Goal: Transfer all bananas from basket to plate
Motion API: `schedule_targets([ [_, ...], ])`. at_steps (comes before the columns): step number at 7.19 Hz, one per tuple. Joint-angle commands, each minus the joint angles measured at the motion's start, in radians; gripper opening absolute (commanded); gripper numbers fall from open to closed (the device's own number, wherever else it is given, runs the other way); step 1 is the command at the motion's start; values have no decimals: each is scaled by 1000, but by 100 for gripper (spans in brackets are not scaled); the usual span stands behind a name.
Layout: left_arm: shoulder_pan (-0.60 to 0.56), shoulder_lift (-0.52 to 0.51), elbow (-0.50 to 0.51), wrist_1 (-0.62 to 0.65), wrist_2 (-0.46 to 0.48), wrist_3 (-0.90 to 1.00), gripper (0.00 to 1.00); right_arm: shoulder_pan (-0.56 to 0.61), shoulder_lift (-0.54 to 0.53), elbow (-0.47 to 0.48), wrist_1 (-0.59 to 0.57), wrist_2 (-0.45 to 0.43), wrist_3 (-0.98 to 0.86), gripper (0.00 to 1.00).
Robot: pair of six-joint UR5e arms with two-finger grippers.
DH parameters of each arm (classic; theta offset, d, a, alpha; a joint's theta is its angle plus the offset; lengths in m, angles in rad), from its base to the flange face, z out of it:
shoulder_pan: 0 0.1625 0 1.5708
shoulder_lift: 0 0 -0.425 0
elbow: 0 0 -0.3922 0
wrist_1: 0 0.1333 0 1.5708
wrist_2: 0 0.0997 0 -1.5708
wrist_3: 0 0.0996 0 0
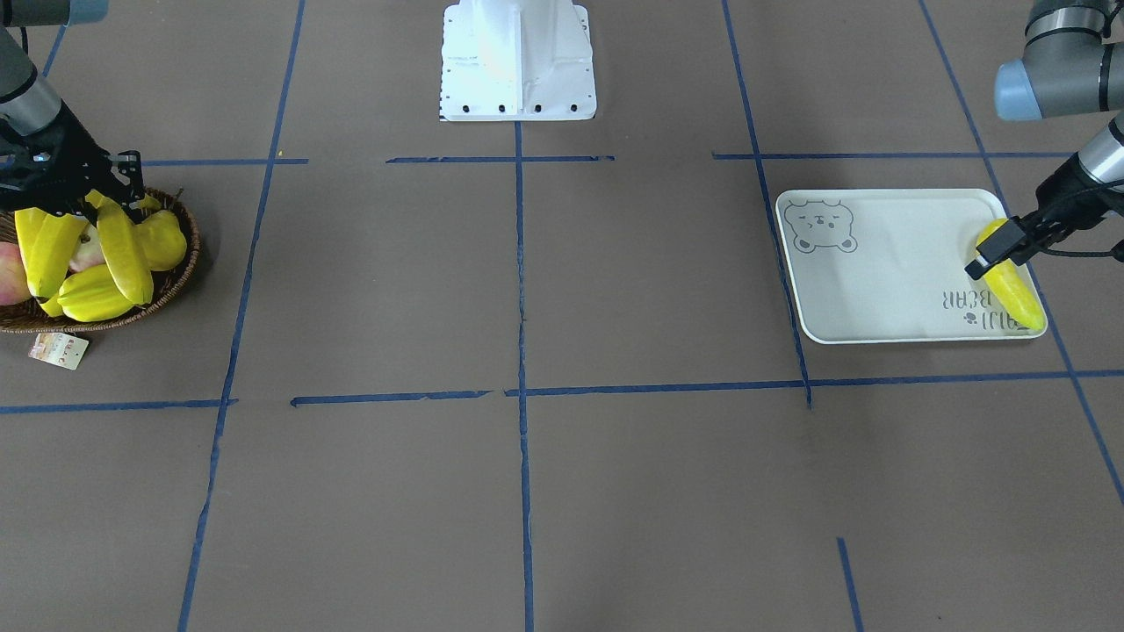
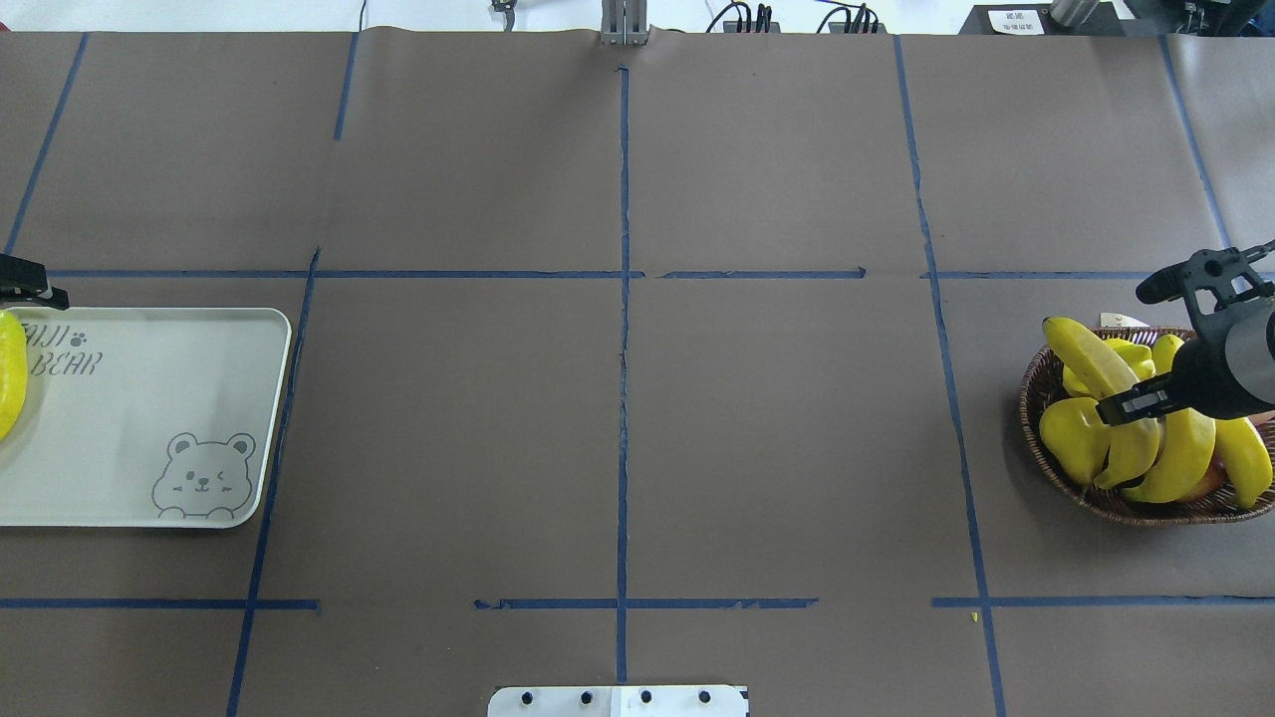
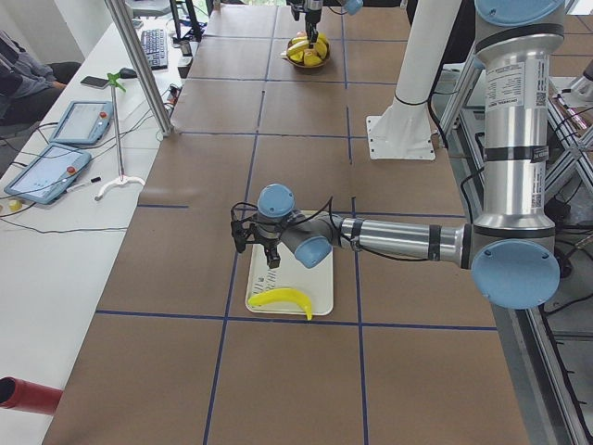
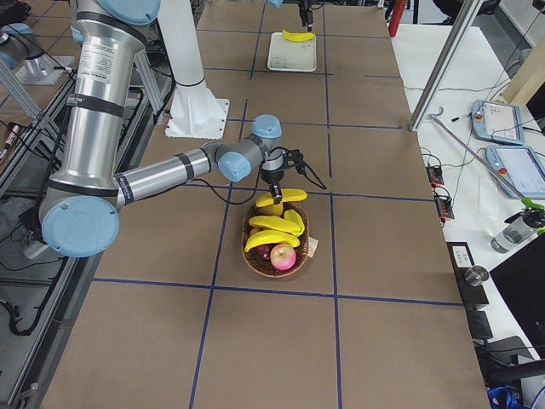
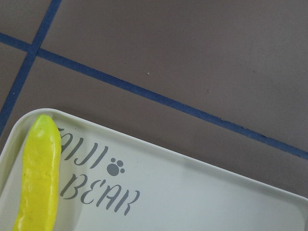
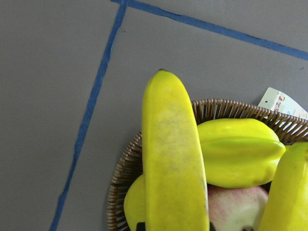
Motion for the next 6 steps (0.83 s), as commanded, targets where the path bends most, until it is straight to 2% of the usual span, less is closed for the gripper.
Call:
schedule_targets([
  [1, 0, -5, -29, -21, 0, -1, 100, 127, 10, 35, 2, 174, 0, 1],
  [4, 31, -14, -28, -205, 0, -1, 100, 114, 158, 20, 14, 192, 123, 1],
  [6, 64, -105, -29, -230, -3, -59, 100, -2, 284, 9, 17, 167, 316, 3],
])
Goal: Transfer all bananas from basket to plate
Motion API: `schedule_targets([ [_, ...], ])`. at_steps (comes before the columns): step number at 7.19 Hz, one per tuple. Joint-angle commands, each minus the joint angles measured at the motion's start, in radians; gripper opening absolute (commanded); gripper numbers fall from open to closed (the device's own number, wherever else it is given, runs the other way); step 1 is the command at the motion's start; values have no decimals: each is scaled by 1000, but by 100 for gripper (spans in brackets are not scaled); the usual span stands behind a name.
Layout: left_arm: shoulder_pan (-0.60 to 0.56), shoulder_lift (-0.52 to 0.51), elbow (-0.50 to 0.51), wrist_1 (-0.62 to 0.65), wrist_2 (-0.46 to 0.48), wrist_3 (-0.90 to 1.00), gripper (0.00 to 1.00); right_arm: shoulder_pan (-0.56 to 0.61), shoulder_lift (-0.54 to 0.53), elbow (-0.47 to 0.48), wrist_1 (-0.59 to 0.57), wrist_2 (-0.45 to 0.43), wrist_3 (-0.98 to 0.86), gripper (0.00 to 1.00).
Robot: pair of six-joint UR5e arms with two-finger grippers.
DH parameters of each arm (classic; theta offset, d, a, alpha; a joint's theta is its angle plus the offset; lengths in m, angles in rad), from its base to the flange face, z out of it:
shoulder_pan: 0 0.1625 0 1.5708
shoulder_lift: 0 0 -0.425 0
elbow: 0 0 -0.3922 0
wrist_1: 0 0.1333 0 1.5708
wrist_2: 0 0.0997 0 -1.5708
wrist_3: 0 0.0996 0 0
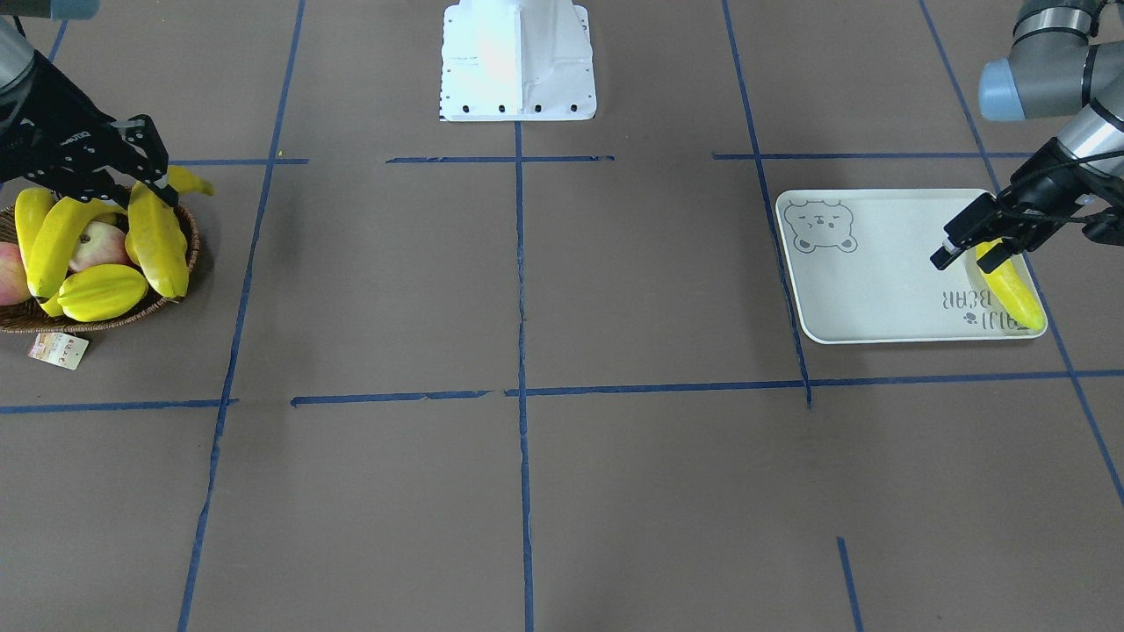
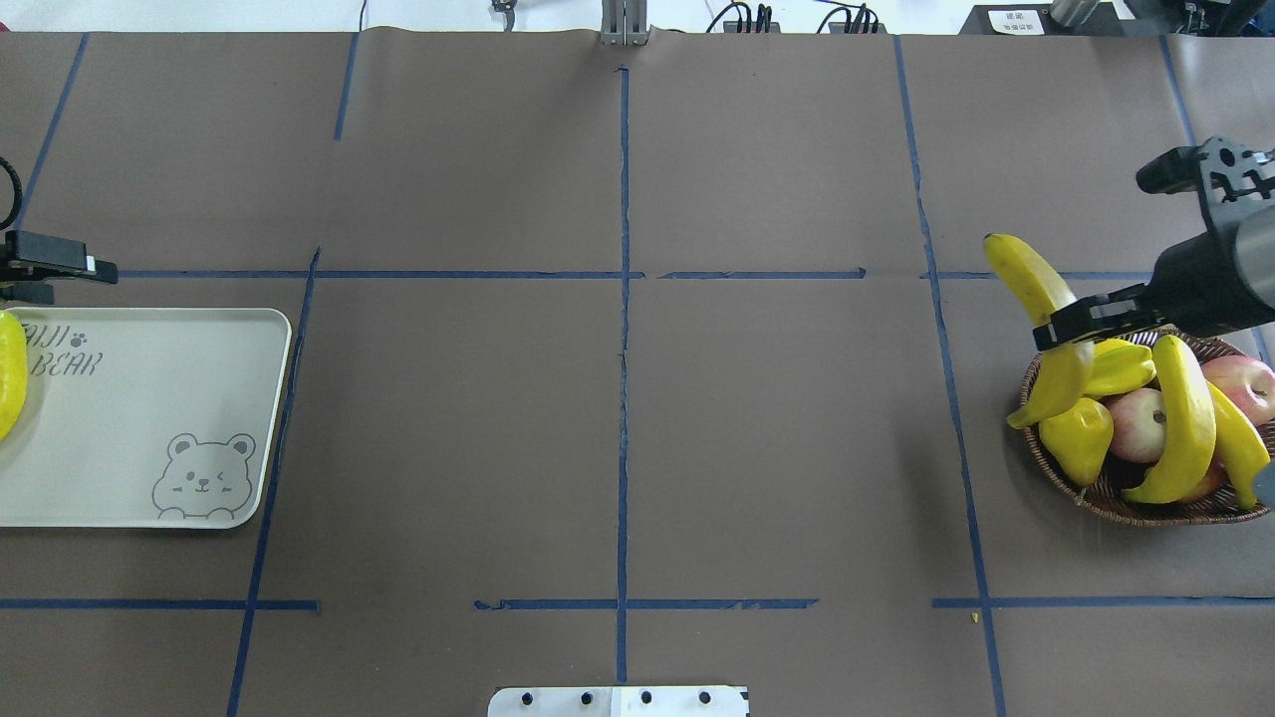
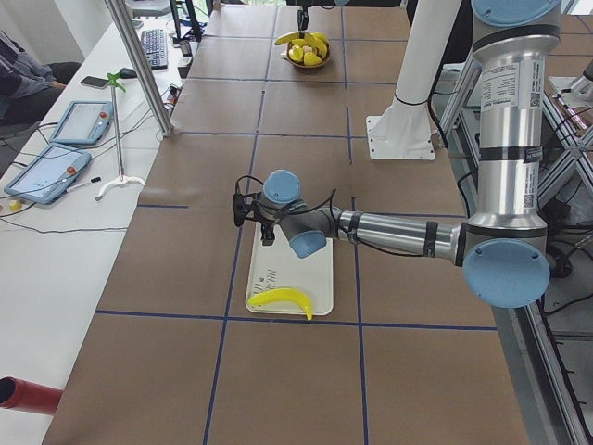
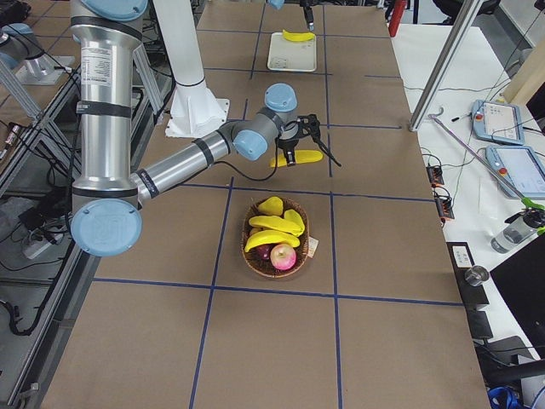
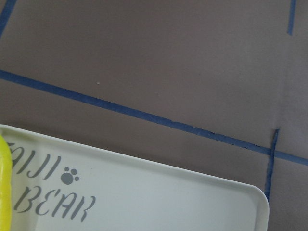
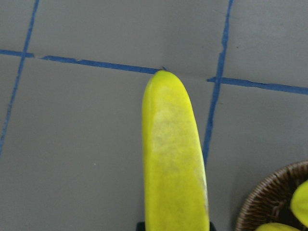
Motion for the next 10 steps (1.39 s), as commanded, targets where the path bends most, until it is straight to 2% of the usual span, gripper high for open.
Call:
schedule_targets([
  [1, 44, -104, -11, -19, -1, -129, 100, -99, 172, -9, 2, -23, 241, 3],
  [4, 100, -211, -91, -17, 0, -370, 100, -299, 338, -14, 4, -256, 474, 3],
  [6, 210, -349, -91, -8, 14, -599, 100, -393, 418, -14, 4, -362, 559, 2],
  [9, 258, -437, -90, -3, 20, -687, 100, -547, 508, -35, 4, -555, 601, 2],
  [10, 300, -463, -90, -2, 74, -708, 100, -570, 543, -65, 2, -592, 602, 2],
])
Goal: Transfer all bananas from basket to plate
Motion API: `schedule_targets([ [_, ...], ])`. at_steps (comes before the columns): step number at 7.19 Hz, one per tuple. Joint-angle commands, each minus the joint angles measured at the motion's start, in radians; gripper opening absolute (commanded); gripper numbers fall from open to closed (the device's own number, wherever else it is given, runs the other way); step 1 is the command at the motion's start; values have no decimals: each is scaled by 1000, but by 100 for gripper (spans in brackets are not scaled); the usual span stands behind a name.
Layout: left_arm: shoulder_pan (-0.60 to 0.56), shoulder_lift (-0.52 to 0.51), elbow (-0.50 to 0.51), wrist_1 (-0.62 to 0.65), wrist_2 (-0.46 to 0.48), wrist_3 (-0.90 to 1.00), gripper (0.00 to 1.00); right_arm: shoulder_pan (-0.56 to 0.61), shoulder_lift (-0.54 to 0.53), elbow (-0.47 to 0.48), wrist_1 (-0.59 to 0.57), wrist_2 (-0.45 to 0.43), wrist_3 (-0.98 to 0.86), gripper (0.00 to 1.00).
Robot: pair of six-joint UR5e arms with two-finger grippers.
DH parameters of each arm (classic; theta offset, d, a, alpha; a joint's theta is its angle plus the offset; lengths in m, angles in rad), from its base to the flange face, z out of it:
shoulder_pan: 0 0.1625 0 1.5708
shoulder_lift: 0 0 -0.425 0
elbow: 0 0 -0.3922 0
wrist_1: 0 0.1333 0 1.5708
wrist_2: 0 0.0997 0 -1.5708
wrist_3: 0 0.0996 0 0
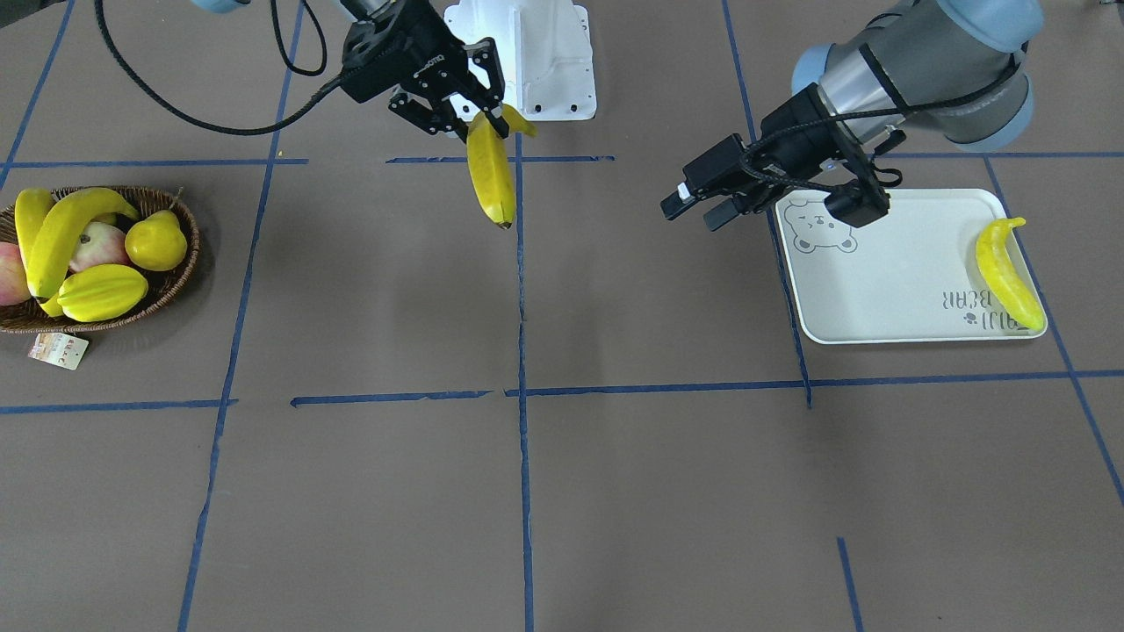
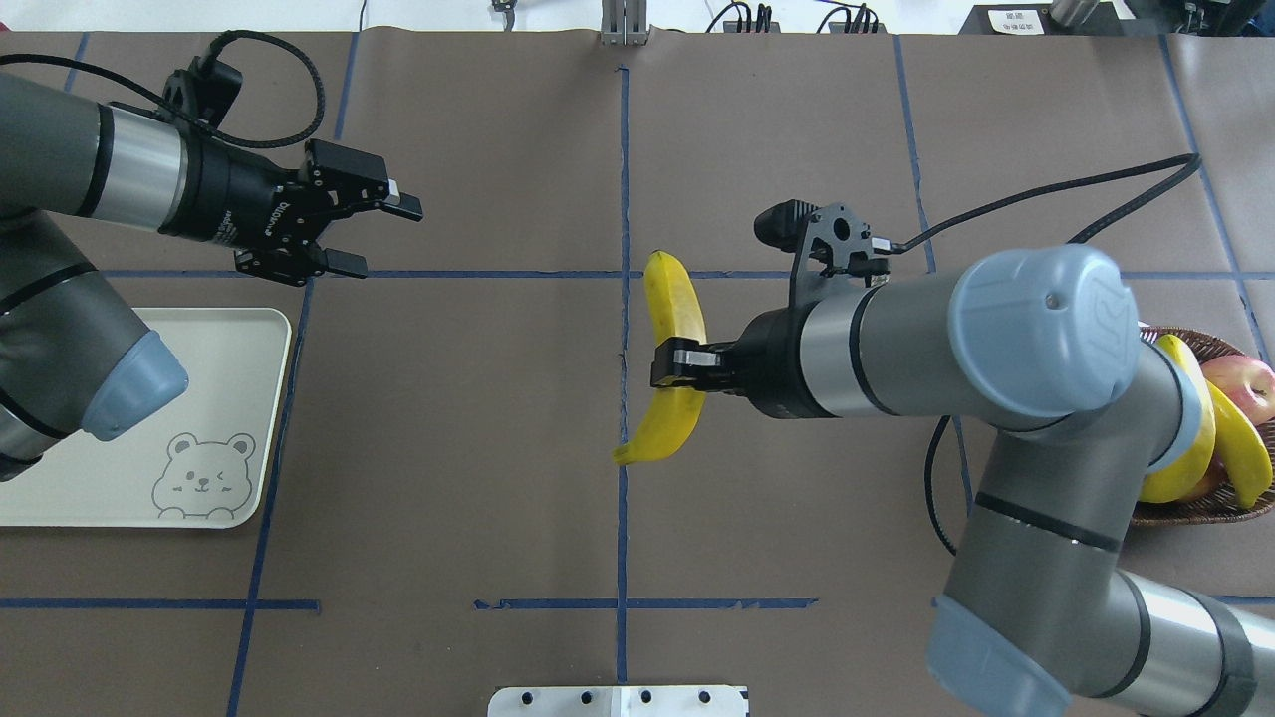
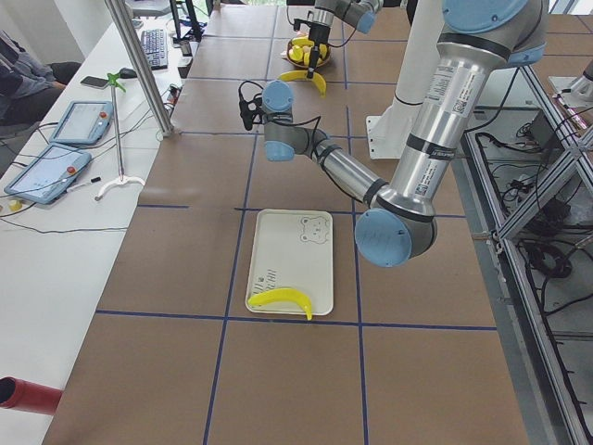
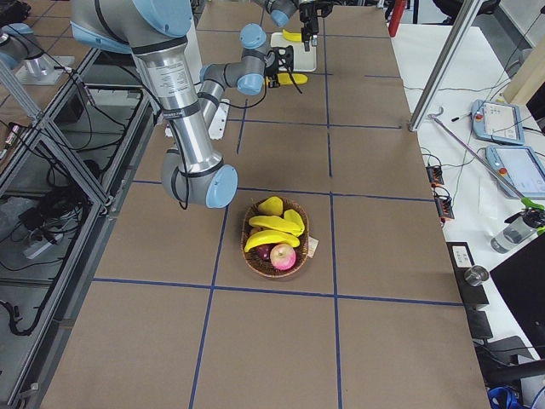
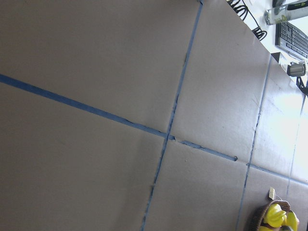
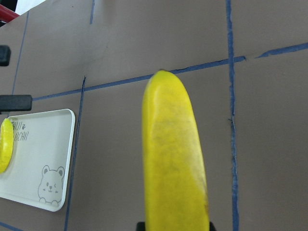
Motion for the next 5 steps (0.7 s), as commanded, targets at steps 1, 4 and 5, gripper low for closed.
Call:
schedule_targets([
  [1, 94, -56, 0, 6, 79, -53, 100, -46, 64, -49, -1, -62, 5, 2],
  [4, 172, -96, 11, 6, 86, -138, 100, -58, 84, -64, 0, -64, 7, 2],
  [5, 194, -108, 20, 8, 118, -138, 100, -61, 84, -66, 0, -64, 7, 2],
])
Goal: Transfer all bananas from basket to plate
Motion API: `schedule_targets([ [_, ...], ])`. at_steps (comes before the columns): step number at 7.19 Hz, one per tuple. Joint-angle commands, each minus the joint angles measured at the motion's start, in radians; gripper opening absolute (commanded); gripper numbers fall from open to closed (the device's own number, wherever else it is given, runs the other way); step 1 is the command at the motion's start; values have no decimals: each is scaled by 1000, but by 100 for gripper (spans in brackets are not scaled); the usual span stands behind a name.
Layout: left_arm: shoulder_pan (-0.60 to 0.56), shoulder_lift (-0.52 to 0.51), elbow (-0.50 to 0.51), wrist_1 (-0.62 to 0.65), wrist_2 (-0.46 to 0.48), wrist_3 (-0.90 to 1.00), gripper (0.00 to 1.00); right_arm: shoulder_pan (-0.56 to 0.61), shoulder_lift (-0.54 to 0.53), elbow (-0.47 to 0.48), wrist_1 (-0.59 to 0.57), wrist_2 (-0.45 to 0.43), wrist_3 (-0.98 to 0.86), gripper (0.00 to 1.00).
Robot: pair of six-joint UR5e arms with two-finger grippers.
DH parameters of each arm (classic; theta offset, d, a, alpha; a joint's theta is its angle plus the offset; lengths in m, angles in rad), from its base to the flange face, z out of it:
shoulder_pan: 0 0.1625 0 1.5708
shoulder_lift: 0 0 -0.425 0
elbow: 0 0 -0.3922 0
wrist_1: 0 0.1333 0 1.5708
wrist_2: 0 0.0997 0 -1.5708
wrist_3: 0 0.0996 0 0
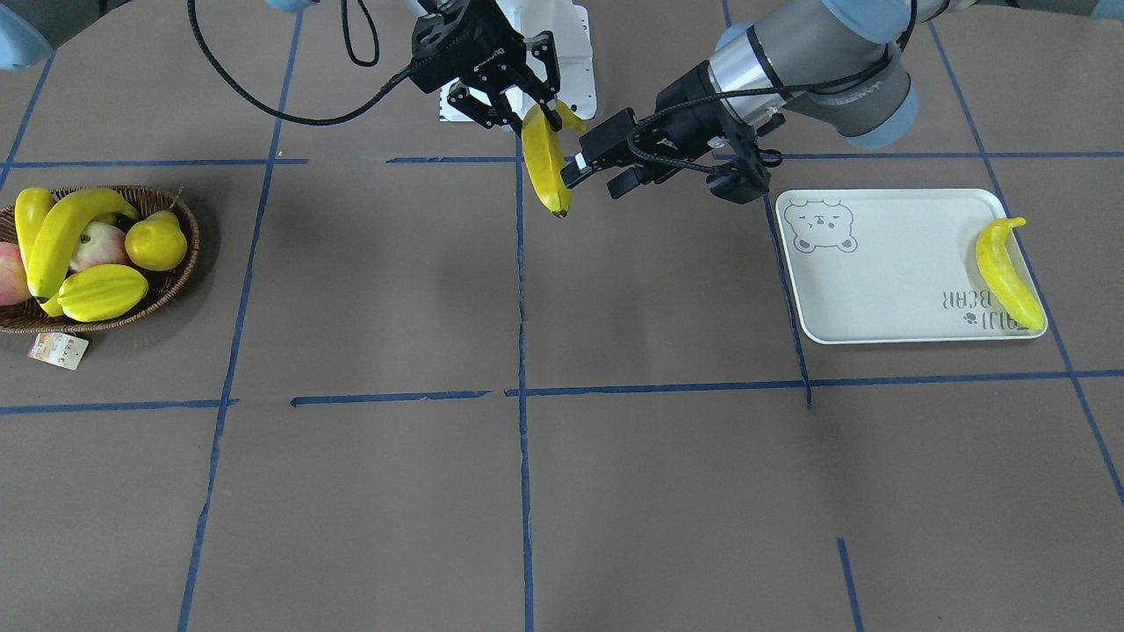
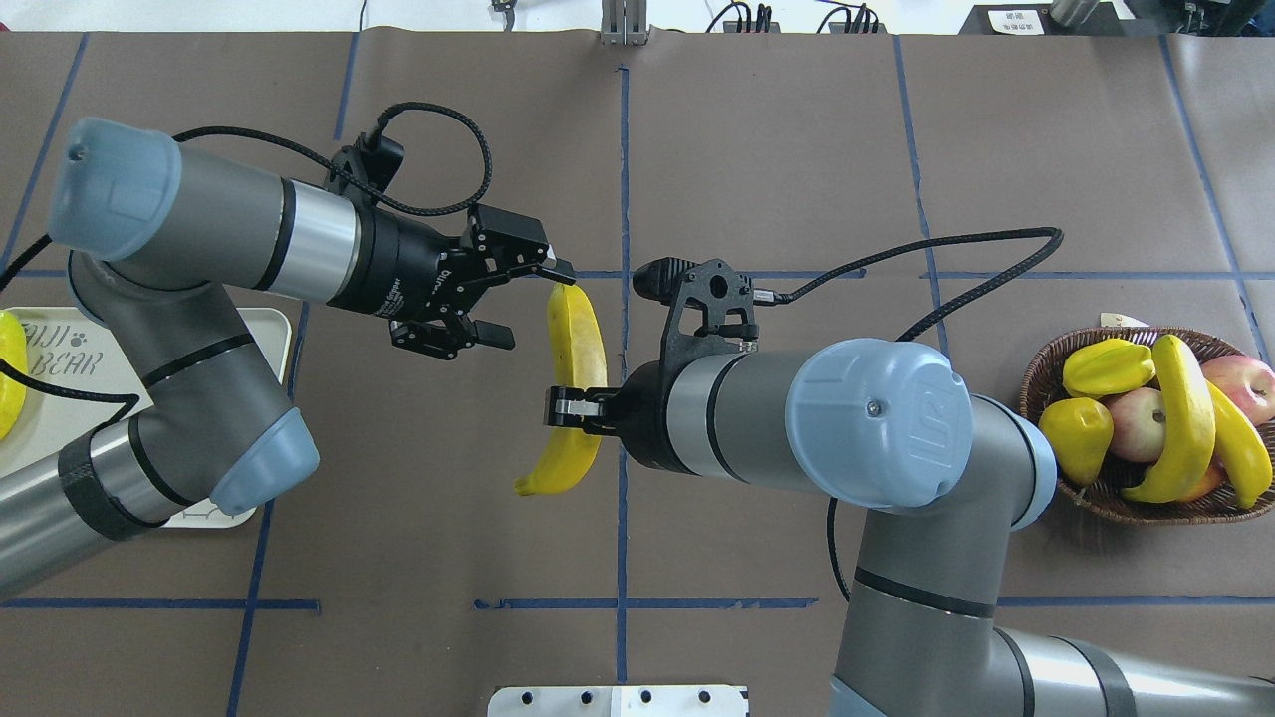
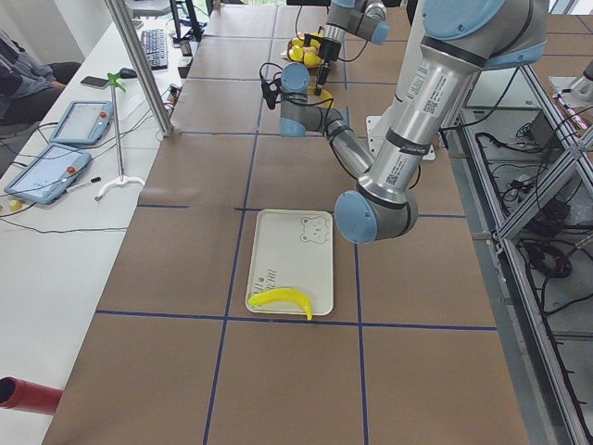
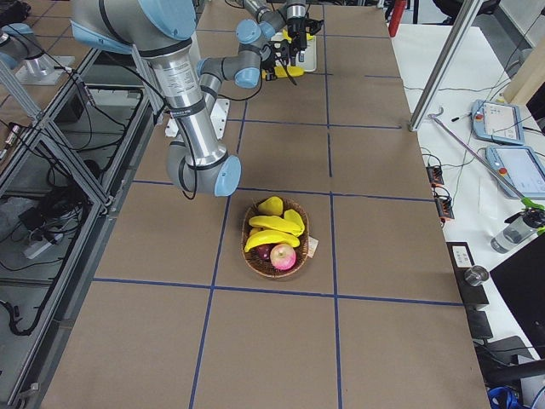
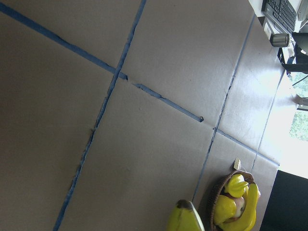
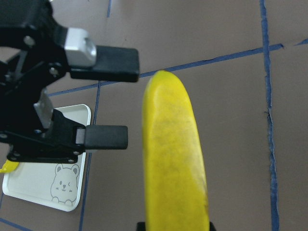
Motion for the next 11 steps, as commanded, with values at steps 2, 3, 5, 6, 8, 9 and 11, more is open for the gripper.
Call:
schedule_targets([
  [2, 77, -16, 7, 15, 102, -5, 100, -6, 2, -2, 0, 1, 0, 3],
  [3, 82, -14, 9, 15, 106, -4, 99, -6, 2, -2, 0, 1, -1, 3],
  [5, 82, -16, 9, 15, 105, -5, 55, -9, 2, -2, 0, -1, -1, 4],
  [6, 82, -14, 3, 15, 105, -5, 27, -9, 2, -2, 0, 1, 0, 5],
  [8, 81, -9, -11, 25, 114, -1, 0, -7, 2, -2, -1, 1, 5, 46],
  [9, 82, -8, -11, 34, 137, 2, 0, -7, 2, -2, -1, 1, 5, 99],
  [11, 81, -2, -11, 36, 146, 4, 0, -4, 2, 1, -1, 2, 2, 100],
])
